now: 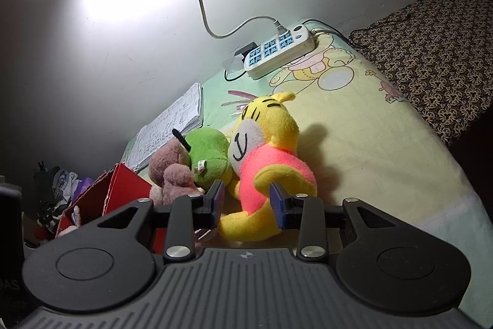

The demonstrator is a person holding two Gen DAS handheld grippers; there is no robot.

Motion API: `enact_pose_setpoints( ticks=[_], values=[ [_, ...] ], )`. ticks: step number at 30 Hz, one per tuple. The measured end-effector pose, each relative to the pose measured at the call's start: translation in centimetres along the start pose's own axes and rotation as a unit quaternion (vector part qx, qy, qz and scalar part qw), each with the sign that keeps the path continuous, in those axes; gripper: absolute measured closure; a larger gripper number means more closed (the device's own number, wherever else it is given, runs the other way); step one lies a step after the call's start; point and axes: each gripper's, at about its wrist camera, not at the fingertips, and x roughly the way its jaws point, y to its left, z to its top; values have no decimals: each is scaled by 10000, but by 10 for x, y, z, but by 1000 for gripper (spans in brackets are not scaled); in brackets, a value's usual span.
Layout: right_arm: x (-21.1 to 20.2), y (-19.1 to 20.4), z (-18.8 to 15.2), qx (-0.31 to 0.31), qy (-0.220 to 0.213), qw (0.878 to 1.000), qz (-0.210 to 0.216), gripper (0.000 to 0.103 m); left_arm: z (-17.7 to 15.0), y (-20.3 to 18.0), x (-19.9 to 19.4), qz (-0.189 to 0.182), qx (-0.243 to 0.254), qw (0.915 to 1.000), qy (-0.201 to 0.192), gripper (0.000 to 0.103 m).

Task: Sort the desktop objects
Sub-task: 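Grasp the yellow tiger plush by its pink body with the right gripper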

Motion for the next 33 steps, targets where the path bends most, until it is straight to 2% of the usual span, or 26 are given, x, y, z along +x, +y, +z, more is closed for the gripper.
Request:
enact_pose_setpoints(
  ticks=[4, 9, 11, 15, 17, 19, 24, 26, 28, 33],
  values=[
    [-3, -26, 11, 451, -142, 9989, -70, 63, 4, 0, 10, -460, -125, 9989, -39, 9],
    [9, -49, 17, 987, -14, 9951, 97, 58, 12, -5, 23, -673, -92, 9977, -13, 10],
    [20, -51, 18, 1038, 146, 9942, 247, 53, 16, -8, 29, -737, -43, 9973, -4, 9],
    [43, -52, 23, 1004, 348, 9940, 265, 52, 21, -8, 44, -876, -23, 9960, 143, 9],
    [52, -51, 29, 932, 369, 9944, 321, 47, 23, -4, 53, -895, -138, 9955, 275, 9],
    [65, -51, 36, 802, 437, 9948, 444, 38, 25, 0, 59, -867, -234, 9954, 342, 9],
    [97, -51, 39, 734, 771, 9933, 444, 40, 28, 11, 64, -799, -350, 9955, 370, 9],
    [109, -54, 33, 933, 971, 9893, 570, 45, 28, 13, 64, -765, -351, 9957, 387, 9],
    [112, -54, 28, 952, 934, 9899, 477, 52, 29, 14, 66, -747, -348, 9957, 418, 9],
    [101, -58, 27, 1116, 918, 9876, 608, 66, 29, 15, 67, -786, -339, 9951, 494, 9]
  ],
)
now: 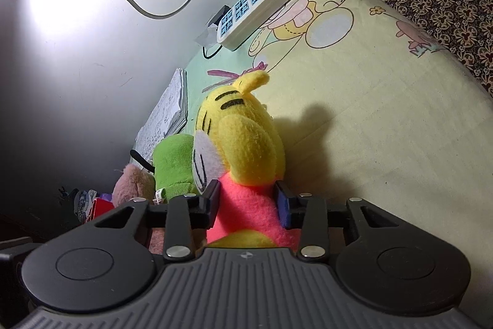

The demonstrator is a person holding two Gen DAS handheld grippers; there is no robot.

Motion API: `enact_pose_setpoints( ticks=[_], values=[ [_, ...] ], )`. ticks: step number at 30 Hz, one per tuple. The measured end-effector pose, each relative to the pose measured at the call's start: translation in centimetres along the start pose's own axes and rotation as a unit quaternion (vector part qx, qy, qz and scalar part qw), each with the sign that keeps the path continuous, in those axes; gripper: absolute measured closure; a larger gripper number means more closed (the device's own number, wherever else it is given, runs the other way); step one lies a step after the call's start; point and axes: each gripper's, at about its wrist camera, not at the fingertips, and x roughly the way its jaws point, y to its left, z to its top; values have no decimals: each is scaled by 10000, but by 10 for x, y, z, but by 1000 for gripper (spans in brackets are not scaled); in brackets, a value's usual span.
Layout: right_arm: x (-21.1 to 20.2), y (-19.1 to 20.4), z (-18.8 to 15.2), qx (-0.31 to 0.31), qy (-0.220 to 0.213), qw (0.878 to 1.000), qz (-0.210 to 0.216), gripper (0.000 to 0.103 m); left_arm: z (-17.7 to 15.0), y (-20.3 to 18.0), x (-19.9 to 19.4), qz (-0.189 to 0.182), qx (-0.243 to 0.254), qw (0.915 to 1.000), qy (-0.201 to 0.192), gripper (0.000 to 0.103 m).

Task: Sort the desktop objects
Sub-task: 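Grasp the yellow tiger plush by its pink body with the right gripper, then lift the tiger and carry it with the right gripper to the box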

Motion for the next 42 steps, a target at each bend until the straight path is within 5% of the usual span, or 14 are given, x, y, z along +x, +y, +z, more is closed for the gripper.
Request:
enact_pose_setpoints(
  ticks=[13, 26, 36, 42],
  values=[
    [-54, -15, -24, 384, -109, 9992, 1, 72, -15, -34, -12, -300, 527, 9982, 41, 9],
    [-111, -28, -71, 418, 51, 9985, -342, 72, -67, -82, -20, -750, 1611, 9839, 177, 8],
    [-112, -32, -77, 277, -68, 9981, -544, 50, -60, -53, -35, -1535, 997, 9831, 39, 4],
    [-100, -44, -72, 534, -1, 9980, -326, 42, -51, -52, -11, -1224, 637, 9902, 210, 6]
  ],
)
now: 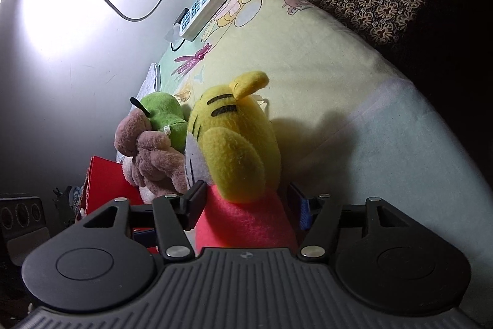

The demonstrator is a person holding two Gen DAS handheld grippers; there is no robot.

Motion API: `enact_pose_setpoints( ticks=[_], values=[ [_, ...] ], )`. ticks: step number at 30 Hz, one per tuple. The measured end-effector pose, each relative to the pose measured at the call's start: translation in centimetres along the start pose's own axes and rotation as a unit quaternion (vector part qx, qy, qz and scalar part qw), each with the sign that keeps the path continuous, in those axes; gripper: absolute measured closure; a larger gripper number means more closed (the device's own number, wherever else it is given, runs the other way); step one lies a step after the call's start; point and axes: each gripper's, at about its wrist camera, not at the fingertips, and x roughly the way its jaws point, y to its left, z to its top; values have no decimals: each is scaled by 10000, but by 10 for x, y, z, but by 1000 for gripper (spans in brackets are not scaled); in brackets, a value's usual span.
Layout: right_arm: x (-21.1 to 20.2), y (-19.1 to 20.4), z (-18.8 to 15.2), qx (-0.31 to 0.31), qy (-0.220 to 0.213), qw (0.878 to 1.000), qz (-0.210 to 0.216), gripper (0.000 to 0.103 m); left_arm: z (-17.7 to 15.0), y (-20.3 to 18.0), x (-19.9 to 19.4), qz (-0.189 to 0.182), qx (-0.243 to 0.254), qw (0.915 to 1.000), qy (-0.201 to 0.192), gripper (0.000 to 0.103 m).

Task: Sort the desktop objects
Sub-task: 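Lift the tiger and carry it with the right gripper to the box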

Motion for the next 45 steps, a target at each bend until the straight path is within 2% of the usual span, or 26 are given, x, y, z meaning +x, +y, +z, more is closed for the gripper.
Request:
enact_pose_setpoints(
  ticks=[2, 4, 6, 10, 15, 20, 23, 28, 34, 36, 41, 45],
  values=[
    [4, -4, 0, 160, 95, 9998, 114, 42, -3, 0, 2, -168, -118, 9998, 49, 9],
    [7, -5, -4, 288, 189, 9992, 196, 46, -4, -2, 3, -170, -125, 9998, 27, 10],
    [4, -3, -6, 187, 155, 9995, 181, 51, -6, -6, 2, -252, -85, 9996, 31, 15],
    [-3, -2, -8, 110, 188, 9995, 236, 56, -13, -16, -1, -203, 170, 9996, -73, 17],
    [-17, 5, -16, -32, 168, 9995, 268, 59, -23, -19, -18, -391, 232, 9988, -189, 19],
    [-42, 29, -25, -260, -152, 9988, 399, 60, -29, -24, -63, -448, 557, 9950, -703, 19],
    [-53, 53, -28, -446, -403, 9965, 573, 60, -32, -21, -97, -328, 702, 9910, -1095, 19],
    [-49, 112, -40, -925, -640, 9899, 862, 60, -44, 11, -156, -103, 573, 9846, -1650, 19],
    [-14, 181, -57, -1391, -539, 9816, 1194, 60, -58, 67, -212, 229, 298, 9769, -2104, 19],
    [1, 202, -63, -1493, -497, 9795, 1259, 60, -58, 89, -220, 321, 219, 9746, -2205, 19],
    [37, 250, -81, -1866, -490, 9756, 1051, 60, -65, 133, -239, 486, 94, 9716, -2314, 19],
    [67, 274, -100, -2037, -421, 9753, 738, 60, -65, 168, -238, 359, -118, 9739, -2239, 18]
  ],
)
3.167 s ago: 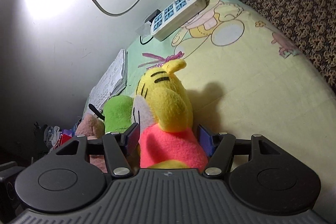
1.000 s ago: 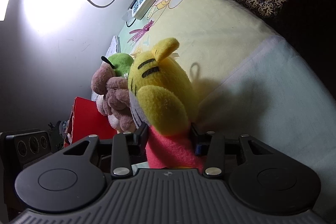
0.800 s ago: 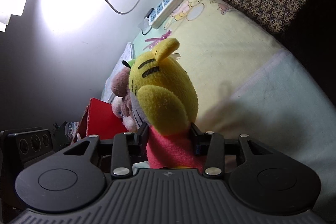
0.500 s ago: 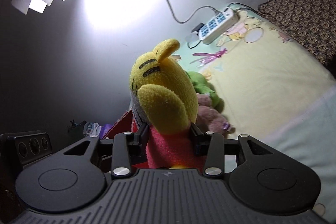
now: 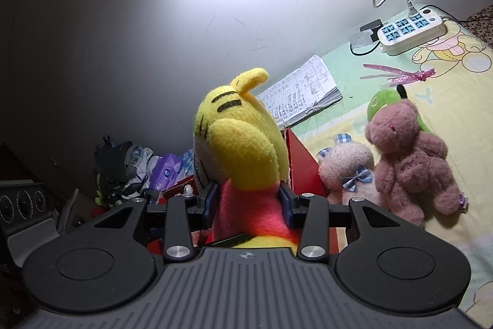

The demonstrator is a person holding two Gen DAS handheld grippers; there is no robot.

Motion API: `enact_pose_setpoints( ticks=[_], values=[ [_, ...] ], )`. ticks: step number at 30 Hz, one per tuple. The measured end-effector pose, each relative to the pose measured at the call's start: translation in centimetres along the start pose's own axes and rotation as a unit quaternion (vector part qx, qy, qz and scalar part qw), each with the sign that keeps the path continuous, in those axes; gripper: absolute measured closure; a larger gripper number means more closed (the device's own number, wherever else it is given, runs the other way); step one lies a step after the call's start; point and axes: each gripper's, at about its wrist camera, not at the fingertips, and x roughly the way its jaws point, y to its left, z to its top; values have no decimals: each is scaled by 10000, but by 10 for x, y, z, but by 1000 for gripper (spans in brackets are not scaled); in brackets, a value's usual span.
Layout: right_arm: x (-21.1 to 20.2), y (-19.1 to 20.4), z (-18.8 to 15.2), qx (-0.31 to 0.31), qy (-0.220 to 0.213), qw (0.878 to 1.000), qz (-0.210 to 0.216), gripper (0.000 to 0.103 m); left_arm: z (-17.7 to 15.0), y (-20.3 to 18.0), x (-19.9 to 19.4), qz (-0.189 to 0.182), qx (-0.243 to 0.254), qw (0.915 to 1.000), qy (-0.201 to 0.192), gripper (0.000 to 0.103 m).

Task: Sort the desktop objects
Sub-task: 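Lift the tiger and carry it with the right gripper to the box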

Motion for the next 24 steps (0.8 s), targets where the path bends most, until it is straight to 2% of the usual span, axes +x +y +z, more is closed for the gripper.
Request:
enact_pose_setpoints(
  ticks=[6, 14, 17, 21, 24],
  values=[
    [32, 17, -11, -377, -226, 9966, -692, 62, -2, 39, 6, -239, -182, 9995, -12, 16],
    [58, 26, -15, -595, -459, 9920, -1013, 65, -5, 57, 16, -298, -192, 9994, -33, 12],
    [67, 26, -17, -638, -622, 9900, -1091, 73, -6, 67, 18, -281, -274, 9992, 13, 12],
    [77, 29, -18, -714, -578, 9896, -1108, 74, -9, 79, 19, -397, -459, 9981, 97, 8],
    [75, 34, -18, -853, -582, 9880, -1147, 80, -9, 84, 13, -644, -675, 9955, 156, 8]
  ],
)
